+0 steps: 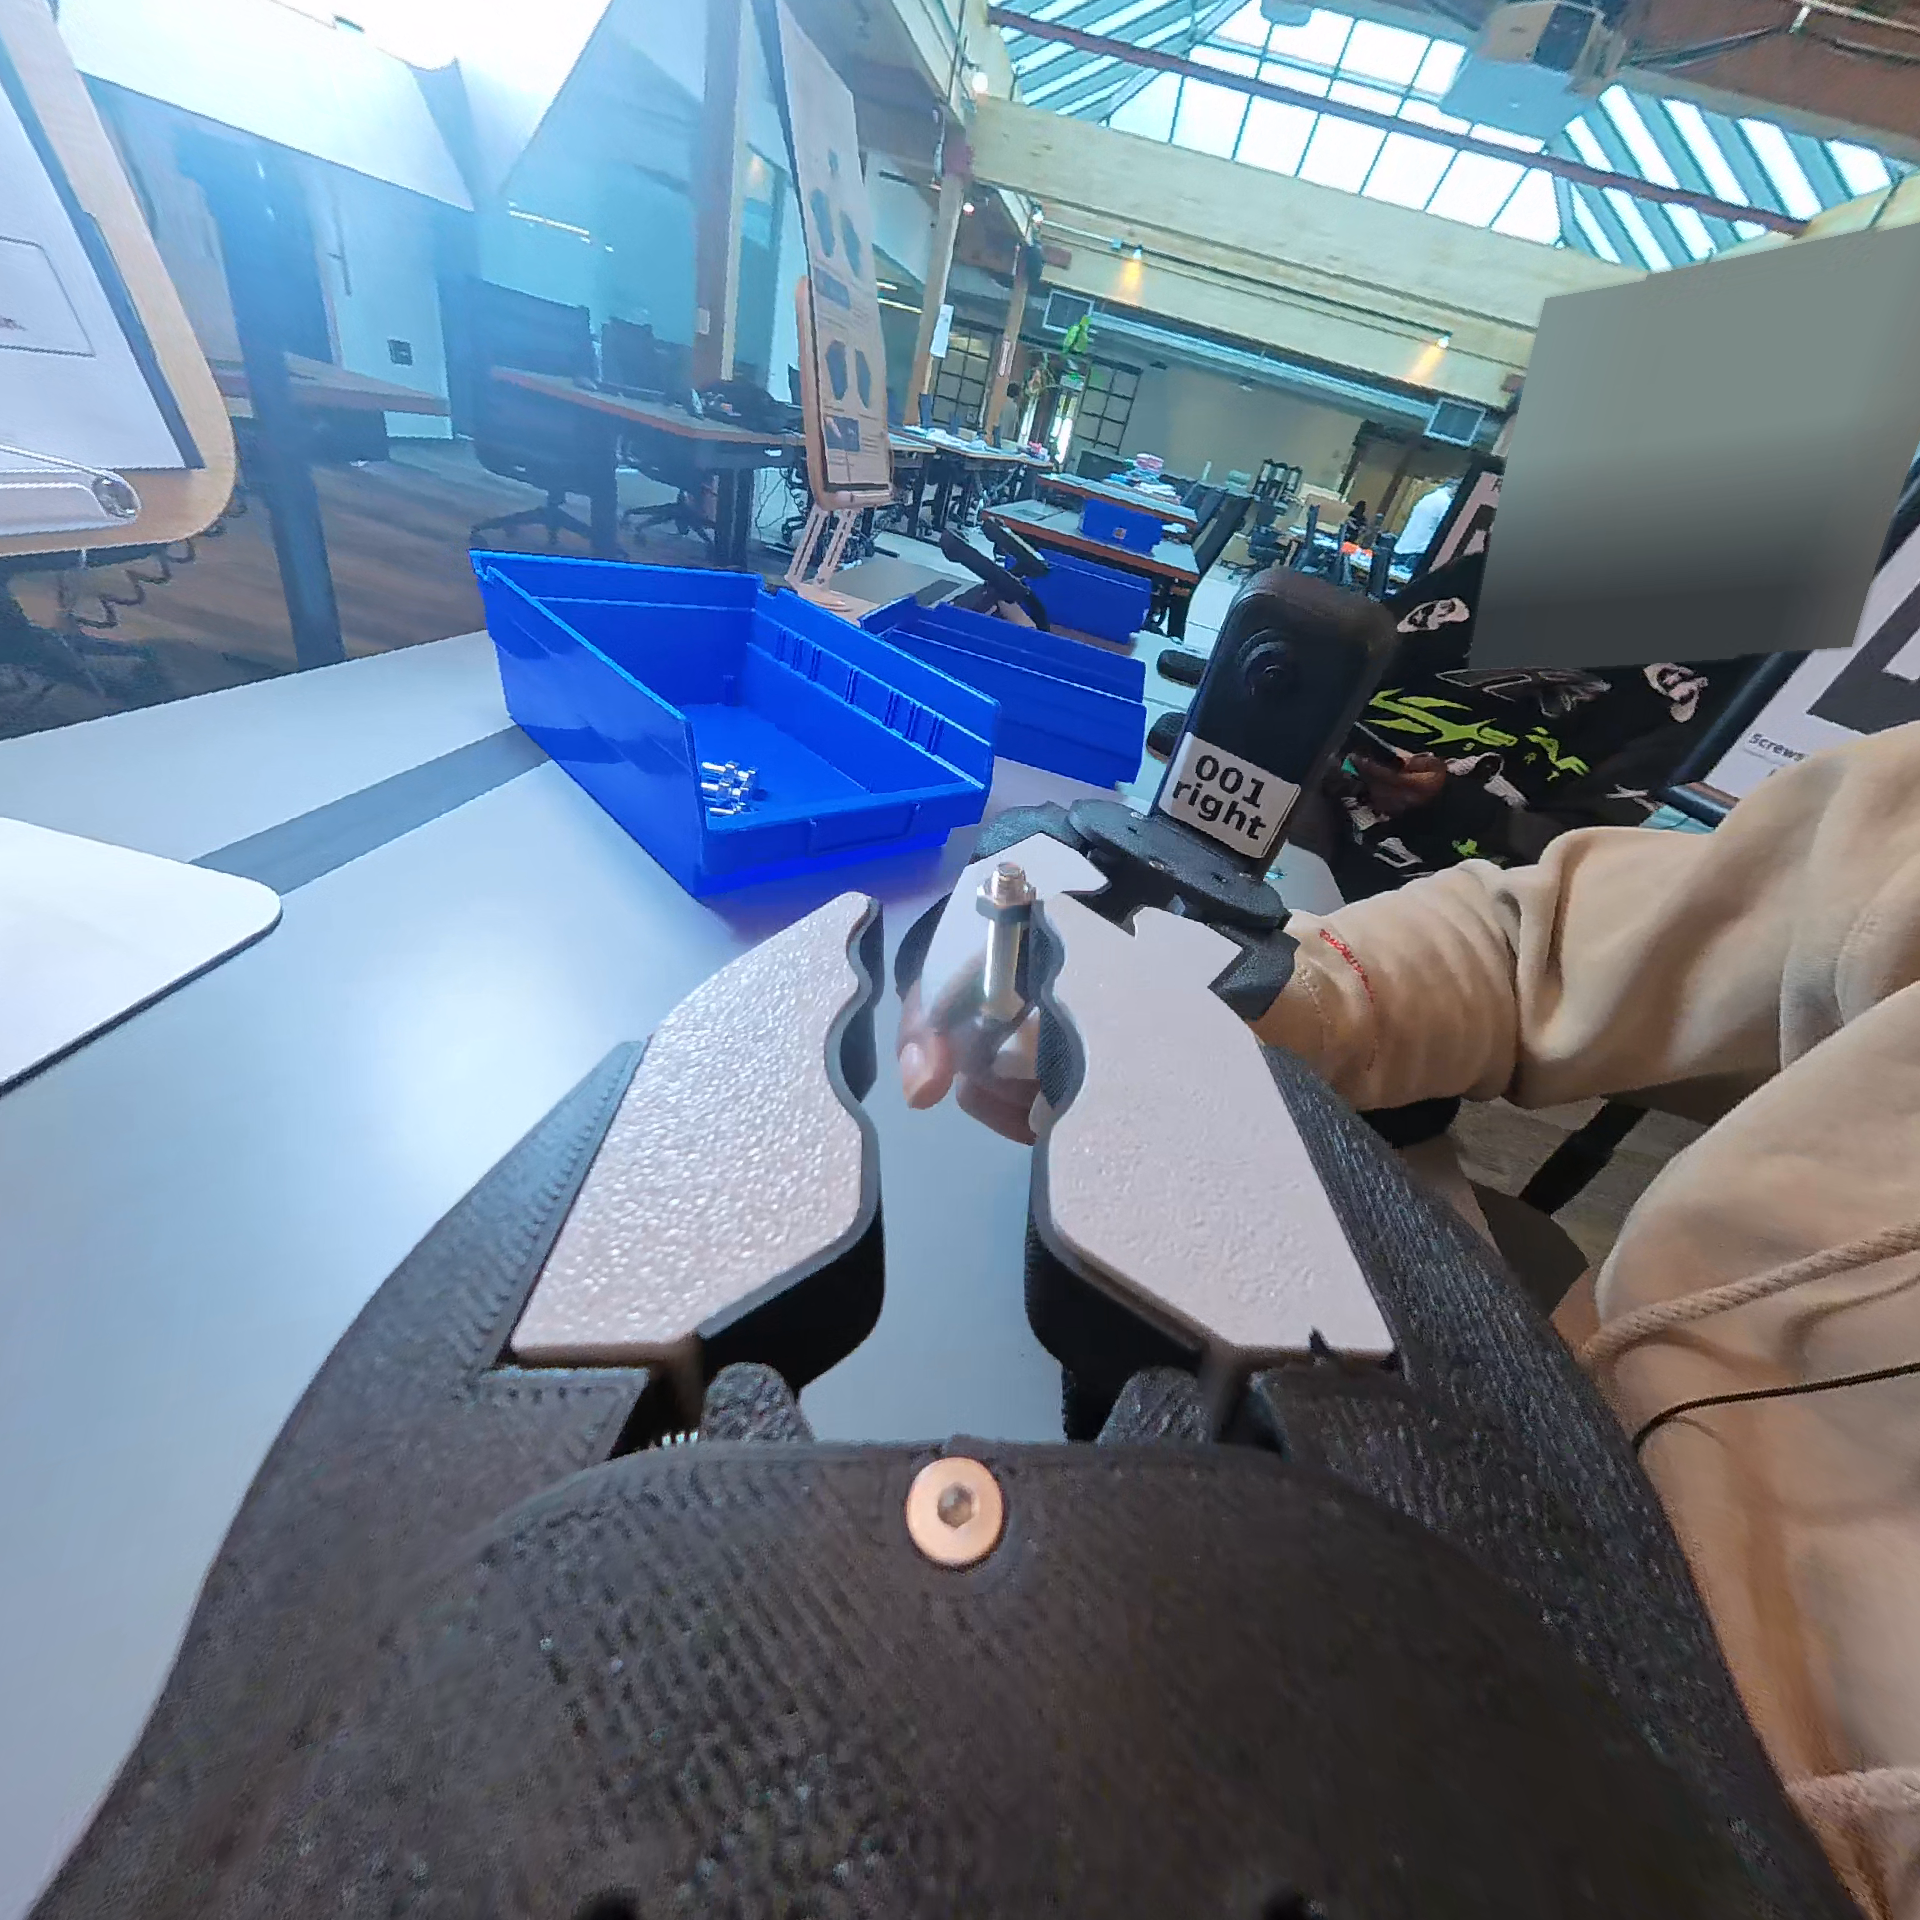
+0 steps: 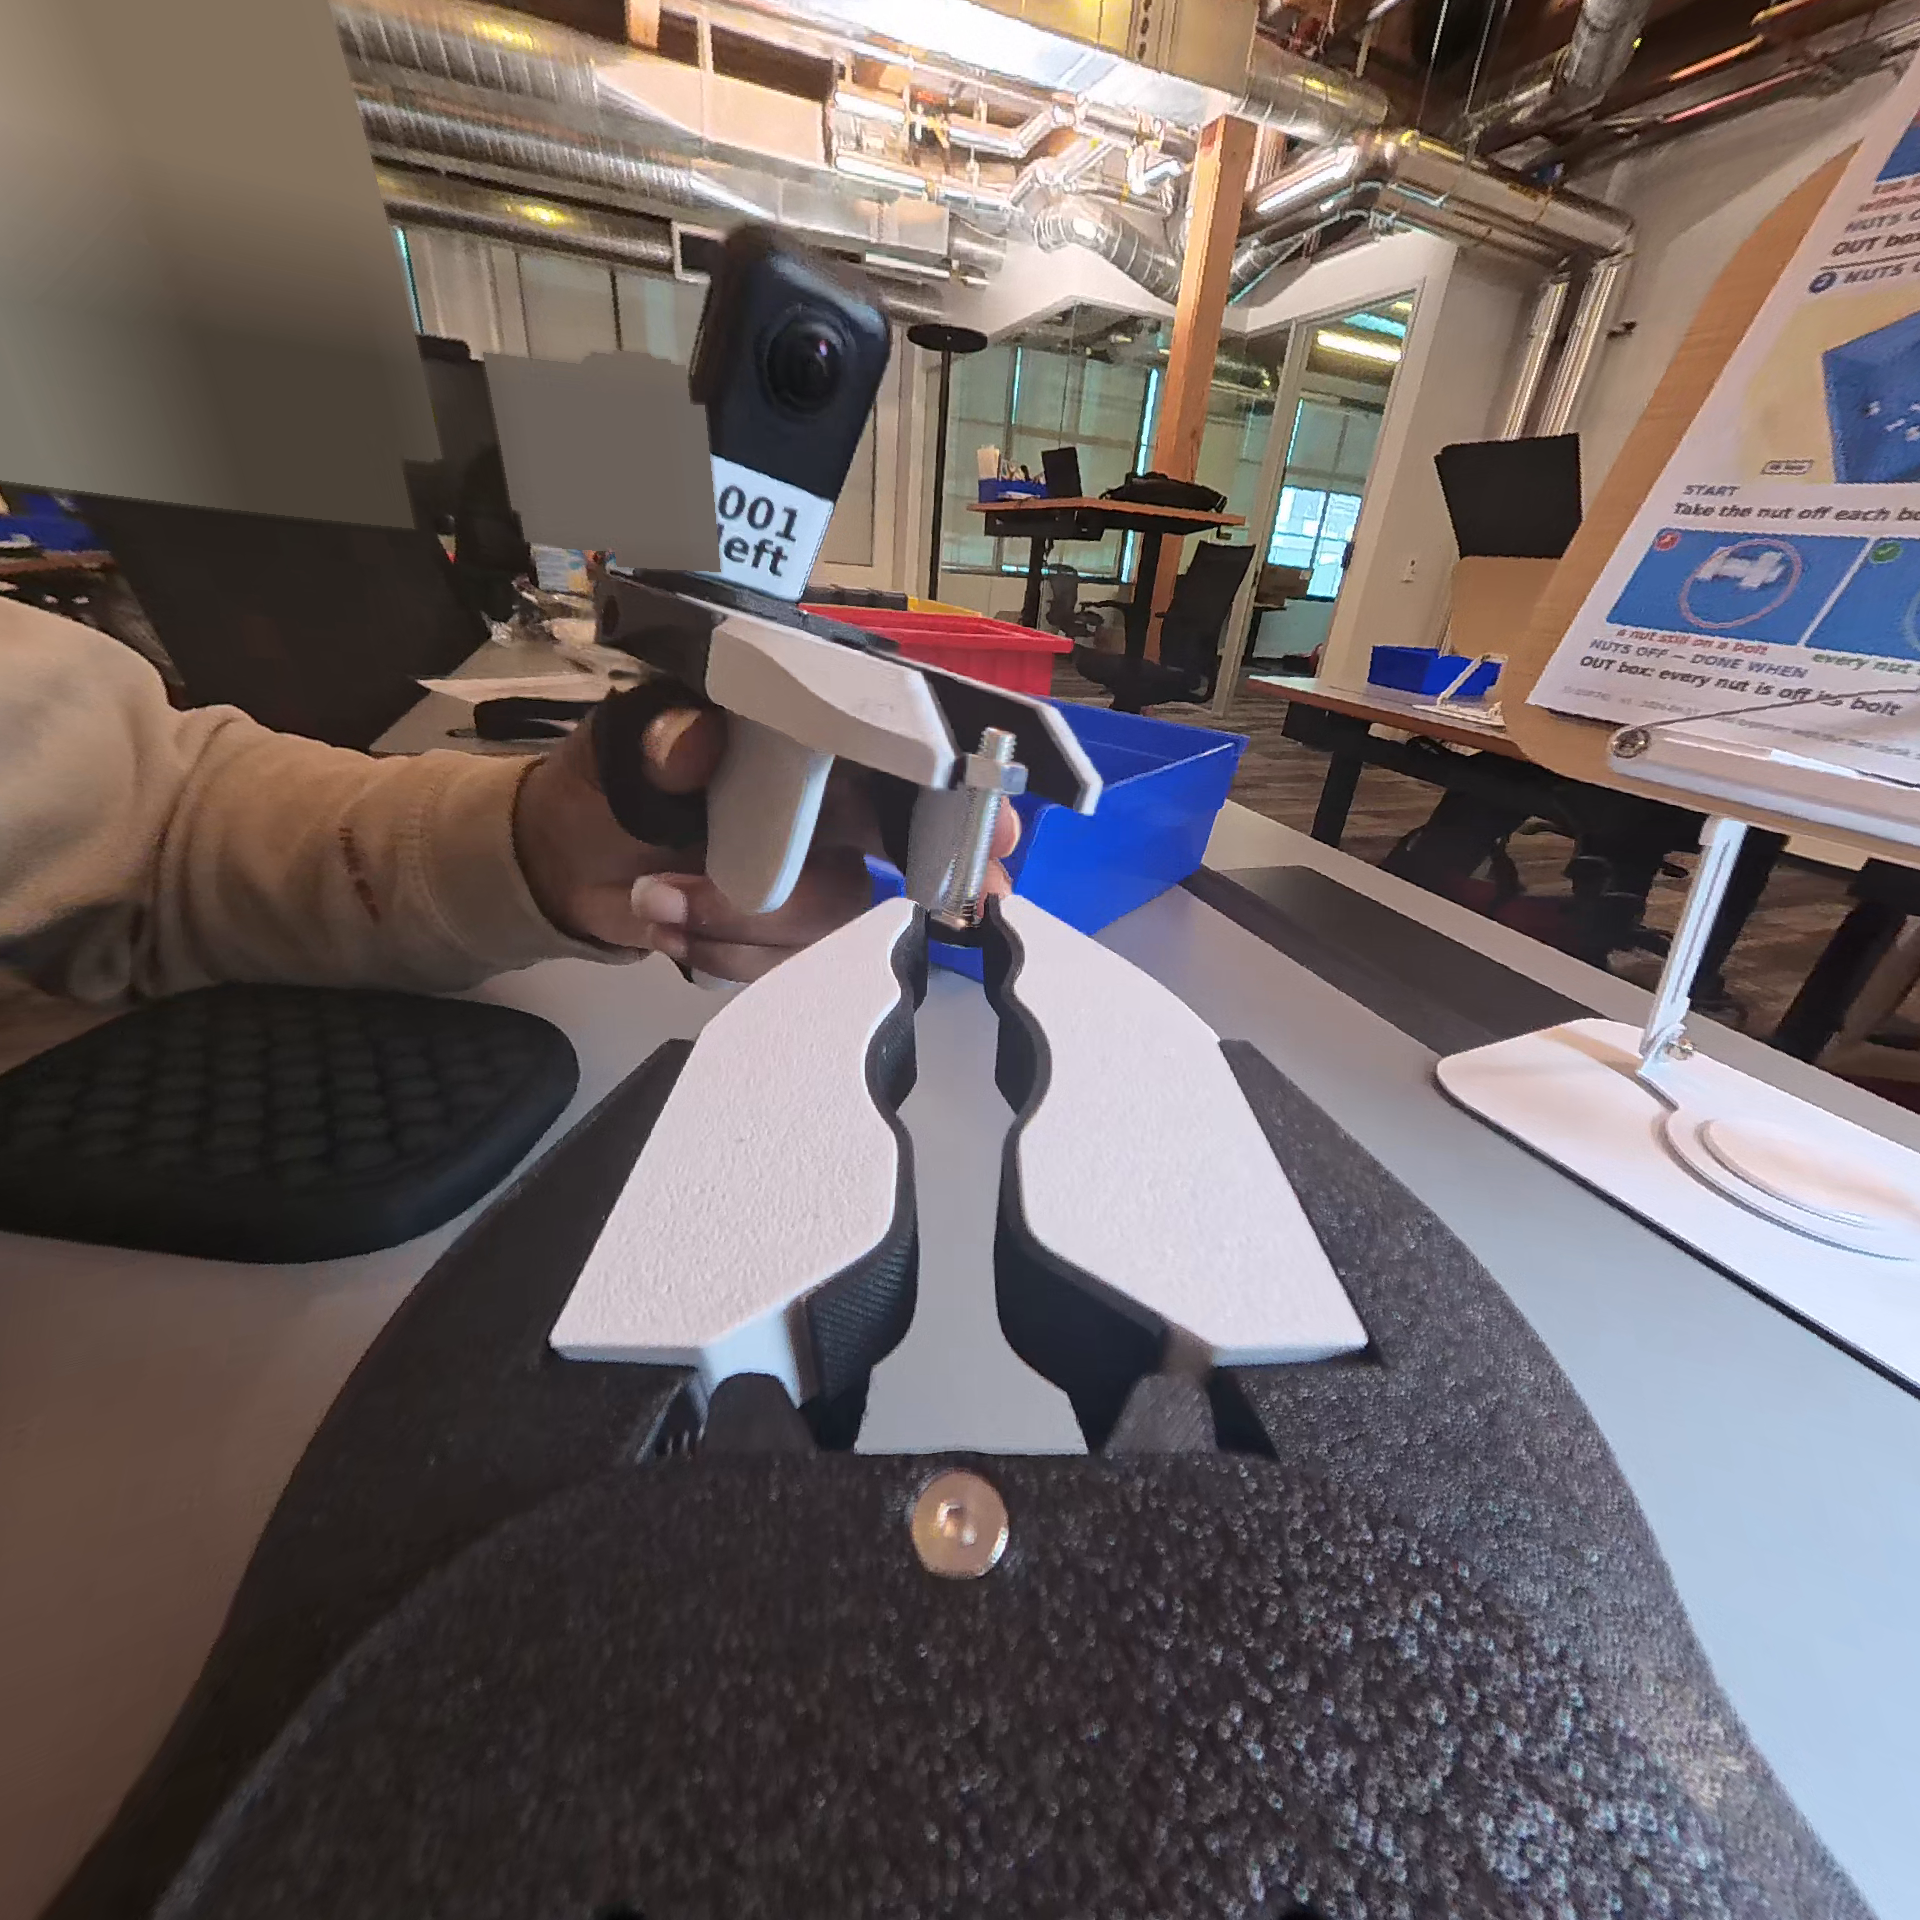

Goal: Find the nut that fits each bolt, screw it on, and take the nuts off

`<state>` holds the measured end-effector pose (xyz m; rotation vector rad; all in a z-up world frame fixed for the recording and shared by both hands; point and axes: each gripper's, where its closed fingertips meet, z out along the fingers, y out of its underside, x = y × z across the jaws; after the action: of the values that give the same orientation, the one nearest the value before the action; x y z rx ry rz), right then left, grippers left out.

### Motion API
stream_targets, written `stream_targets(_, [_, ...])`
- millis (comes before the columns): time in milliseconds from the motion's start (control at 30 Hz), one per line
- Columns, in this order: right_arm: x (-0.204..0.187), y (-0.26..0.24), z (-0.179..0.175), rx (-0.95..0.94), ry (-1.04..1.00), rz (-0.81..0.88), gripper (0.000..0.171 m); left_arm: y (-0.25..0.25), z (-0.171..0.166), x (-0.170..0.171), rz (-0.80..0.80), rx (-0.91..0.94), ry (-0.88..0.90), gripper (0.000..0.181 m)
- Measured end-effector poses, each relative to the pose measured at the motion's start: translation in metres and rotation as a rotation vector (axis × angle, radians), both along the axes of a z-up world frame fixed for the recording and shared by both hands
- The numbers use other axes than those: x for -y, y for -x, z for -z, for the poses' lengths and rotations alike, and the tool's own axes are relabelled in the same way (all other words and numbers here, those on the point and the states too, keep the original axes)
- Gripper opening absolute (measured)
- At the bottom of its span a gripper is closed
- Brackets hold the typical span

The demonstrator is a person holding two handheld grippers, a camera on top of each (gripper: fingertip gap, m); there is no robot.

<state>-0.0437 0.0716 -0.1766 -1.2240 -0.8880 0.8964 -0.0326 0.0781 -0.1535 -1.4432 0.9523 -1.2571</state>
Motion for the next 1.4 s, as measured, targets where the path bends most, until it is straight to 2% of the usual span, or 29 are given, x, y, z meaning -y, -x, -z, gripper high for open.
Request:
stream_targets(33, [-0.001,-0.003,-0.003,-0.02,0.003,-0.002,0.01,0.002,-0.001,-0.003,-0.014,0.007,0.017,0.018])
stream_targets(100, [-0.003,-0.007,-0.006,-0.034,0.005,0.007,0.01,0.007,-0.001,-0.01,-0.038,0.012,0.024,0.015])
stream_targets(267, [-0.003,-0.002,0.0,0.0,0.013,0.01,0.01,-0.002,-0.001,0.003,0.012,0.006,0.002,0.033])
stream_targets(333, [0.0,0.001,0.001,0.007,0.006,0.002,0.01,-0.003,-0.001,0.004,0.004,-0.001,-0.006,0.035])
stream_targets(400, [-0.001,-0.001,-0.002,-0.007,0.008,0.005,0.01,0.0,-0.001,-0.002,-0.024,-0.007,0.002,0.029])
stream_targets(433, [-0.001,-0.004,-0.004,-0.027,0.01,0.003,0.01,0.003,0.0,-0.007,-0.057,-0.011,0.012,0.015])
stream_targets(500, [-0.004,-0.008,-0.007,-0.038,0.013,0.015,0.01,0.008,0.001,-0.017,-0.114,-0.023,-0.004,0.012])
stream_targets(700, [-0.002,-0.001,0.0,-0.002,0.015,0.014,0.01,-0.003,-0.001,0.001,-0.031,-0.019,-0.015,0.036])
stream_targets(767, [-0.002,-0.001,-0.002,-0.009,0.014,0.013,0.01,-0.001,0.0,-0.002,-0.061,-0.034,-0.033,0.029])
stream_targets(833, [-0.003,-0.006,-0.006,-0.035,0.02,0.013,0.01,0.004,-0.001,-0.01,-0.104,-0.033,-0.019,0.013])
stream_targets(867, [-0.004,-0.007,-0.007,-0.041,0.02,0.018,0.01,0.007,-0.001,-0.015,-0.121,-0.03,-0.008,0.012])
stream_targets(1067, [-0.003,-0.001,-0.002,-0.011,0.018,0.017,0.01,-0.003,-0.002,0.002,-0.04,-0.021,-0.009,0.034])
stream_targets(1167, [-0.003,-0.003,-0.004,-0.022,0.018,0.017,0.01,-0.001,-0.001,-0.004,-0.072,-0.033,-0.011,0.027])
stream_targets(1200, [-0.004,-0.005,-0.006,-0.035,0.019,0.018,0.01,0.002,0.0,-0.007,-0.087,-0.032,0.008,0.017])
stream_targets(1267, [-0.006,-0.008,-0.008,-0.04,0.02,0.03,0.01,0.006,-0.001,-0.014,-0.117,-0.022,0.015,0.015])
stream_targets(1400, [-0.006,-0.004,-0.004,-0.017,0.023,0.032,0.01,0.0,-0.001,-0.004,-0.064,-0.017,0.005,0.028])
